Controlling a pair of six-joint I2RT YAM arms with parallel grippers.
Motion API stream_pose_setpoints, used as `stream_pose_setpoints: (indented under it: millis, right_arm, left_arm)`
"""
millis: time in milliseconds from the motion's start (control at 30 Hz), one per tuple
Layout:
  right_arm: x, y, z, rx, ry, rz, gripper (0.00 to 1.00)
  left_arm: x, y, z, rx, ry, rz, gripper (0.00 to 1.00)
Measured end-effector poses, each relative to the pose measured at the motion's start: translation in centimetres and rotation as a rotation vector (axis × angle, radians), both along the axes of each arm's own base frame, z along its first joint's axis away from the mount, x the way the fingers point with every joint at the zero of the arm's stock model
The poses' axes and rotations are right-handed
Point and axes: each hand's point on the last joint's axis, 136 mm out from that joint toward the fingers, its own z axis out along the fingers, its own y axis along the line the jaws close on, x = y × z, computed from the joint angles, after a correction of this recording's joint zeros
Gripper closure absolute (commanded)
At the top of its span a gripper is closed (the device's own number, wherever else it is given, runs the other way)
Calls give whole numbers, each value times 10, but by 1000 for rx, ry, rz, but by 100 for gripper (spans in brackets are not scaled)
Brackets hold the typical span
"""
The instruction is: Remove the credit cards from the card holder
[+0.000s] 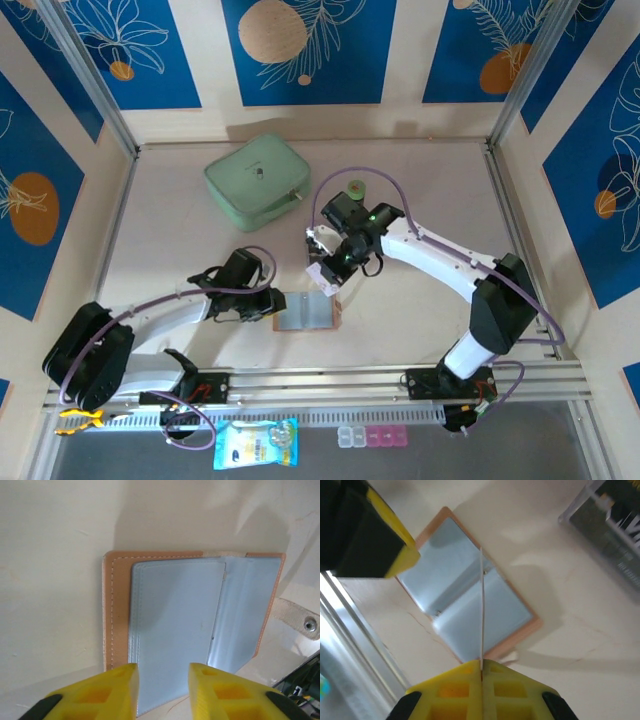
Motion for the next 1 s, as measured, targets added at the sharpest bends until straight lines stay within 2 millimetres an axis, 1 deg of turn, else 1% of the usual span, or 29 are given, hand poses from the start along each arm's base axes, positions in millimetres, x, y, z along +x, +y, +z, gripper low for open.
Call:
stream_pose_setpoints:
  millis: [133, 233, 333, 433, 567, 700, 833, 1000]
  right_arm:
    - [19, -7, 3, -62, -87, 183, 100]
    - [36, -11, 6, -104, -137, 278, 100]
    - [56, -14, 14, -121, -183, 340, 100]
    - [75, -16, 23, -128, -227, 376, 100]
    - [96, -18, 32, -130, -267, 408, 100]
    - [119, -16, 33, -135, -286, 429, 100]
    - [142, -14, 29, -140, -295, 439, 100]
    - [165, -11, 18, -150, -297, 456, 100]
  left_arm:
    - [1, 3, 4, 3, -14, 10, 56]
    - [3, 6, 6, 5, -22, 20, 49]
    - [3, 7, 7, 7, -26, 25, 44]
    - [3, 8, 8, 9, -28, 28, 41]
    - [4, 10, 7, 10, -27, 32, 40]
    - [4, 11, 7, 11, -26, 37, 40]
    - [5, 11, 7, 10, -26, 40, 40]
    - [6, 12, 7, 10, -26, 47, 41]
